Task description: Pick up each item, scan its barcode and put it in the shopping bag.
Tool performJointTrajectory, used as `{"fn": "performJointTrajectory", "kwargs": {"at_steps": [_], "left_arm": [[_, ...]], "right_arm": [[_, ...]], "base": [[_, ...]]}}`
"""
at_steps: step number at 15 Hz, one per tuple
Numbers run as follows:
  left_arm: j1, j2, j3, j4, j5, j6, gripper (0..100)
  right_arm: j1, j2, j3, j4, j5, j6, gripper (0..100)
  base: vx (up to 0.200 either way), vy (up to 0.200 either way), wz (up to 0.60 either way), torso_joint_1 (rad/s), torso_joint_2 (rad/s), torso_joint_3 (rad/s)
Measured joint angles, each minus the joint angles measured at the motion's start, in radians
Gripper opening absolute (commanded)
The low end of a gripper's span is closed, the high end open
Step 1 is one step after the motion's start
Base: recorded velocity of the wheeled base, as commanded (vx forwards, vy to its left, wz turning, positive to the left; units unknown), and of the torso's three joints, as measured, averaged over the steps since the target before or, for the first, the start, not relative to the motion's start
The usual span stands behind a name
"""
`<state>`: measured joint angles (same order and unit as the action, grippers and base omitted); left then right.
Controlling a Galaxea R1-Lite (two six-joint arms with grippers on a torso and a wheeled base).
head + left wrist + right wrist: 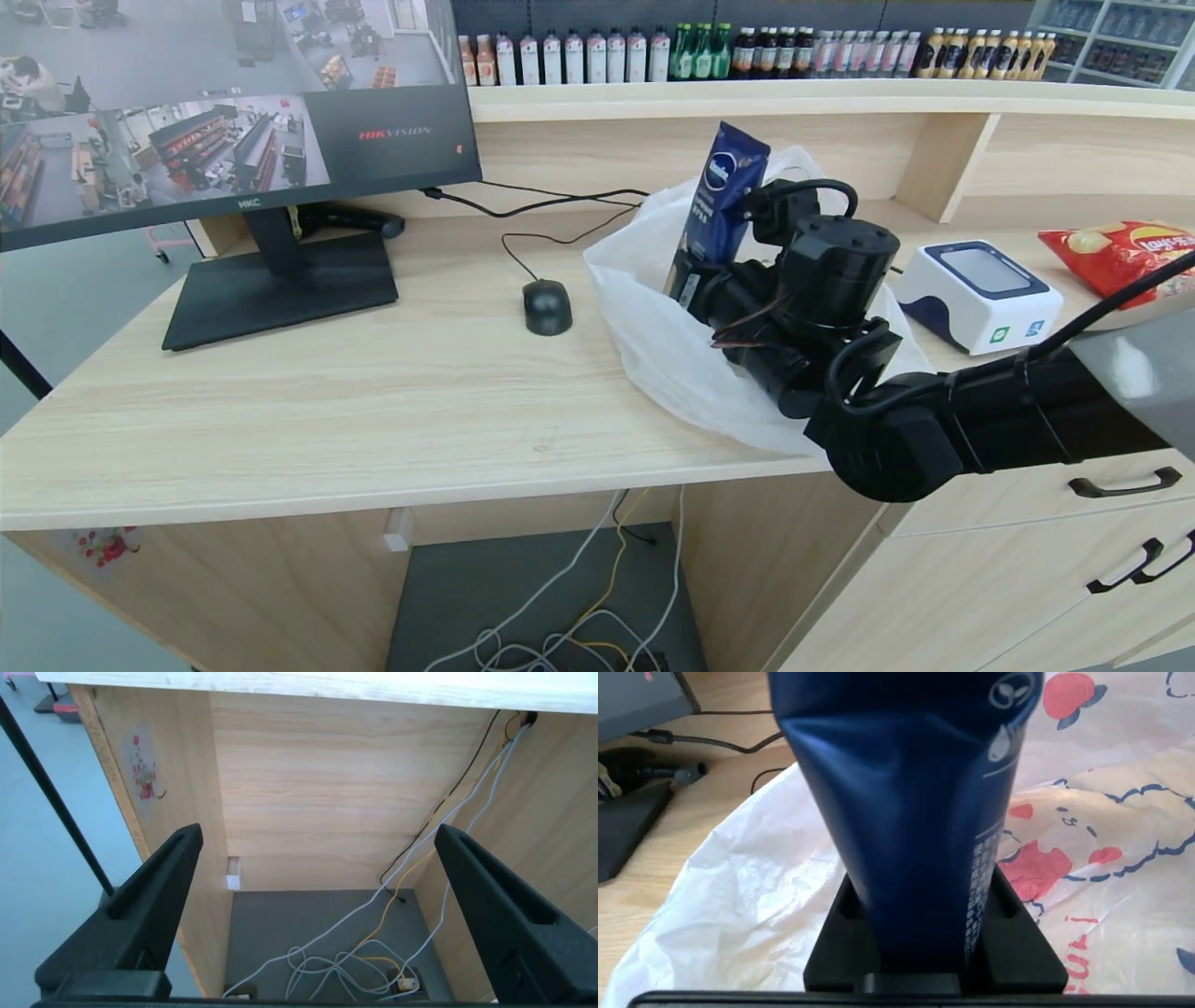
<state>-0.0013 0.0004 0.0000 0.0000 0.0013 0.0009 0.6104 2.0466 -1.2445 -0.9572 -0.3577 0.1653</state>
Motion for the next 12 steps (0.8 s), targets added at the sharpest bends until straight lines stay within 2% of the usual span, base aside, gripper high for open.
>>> {"fn": "performJointTrajectory", "kwargs": {"at_steps": [5,10,12], "left_arm": [[-0.001,0.000,0.000,0.000,0.000,0.000,100],[0.000,0.000,0.000,0.000,0.000,0.001,100],[0.000,0.000,0.000,0.000,0.000,0.000,100]], "right_arm": [[0.005,-0.032,-0.084,0.001,0.022,0.048,0],[0.015,-0.066,-0.079,0.002,-0.008,0.319,0],[0.034,-0.074,-0.069,0.038,-0.063,0.456,0]], "base": [[0.000,0.000,0.00,0.000,0.00,0.000],[0.000,0.000,0.00,0.000,0.00,0.000],[0.000,0.000,0.00,0.000,0.00,0.000]]}}
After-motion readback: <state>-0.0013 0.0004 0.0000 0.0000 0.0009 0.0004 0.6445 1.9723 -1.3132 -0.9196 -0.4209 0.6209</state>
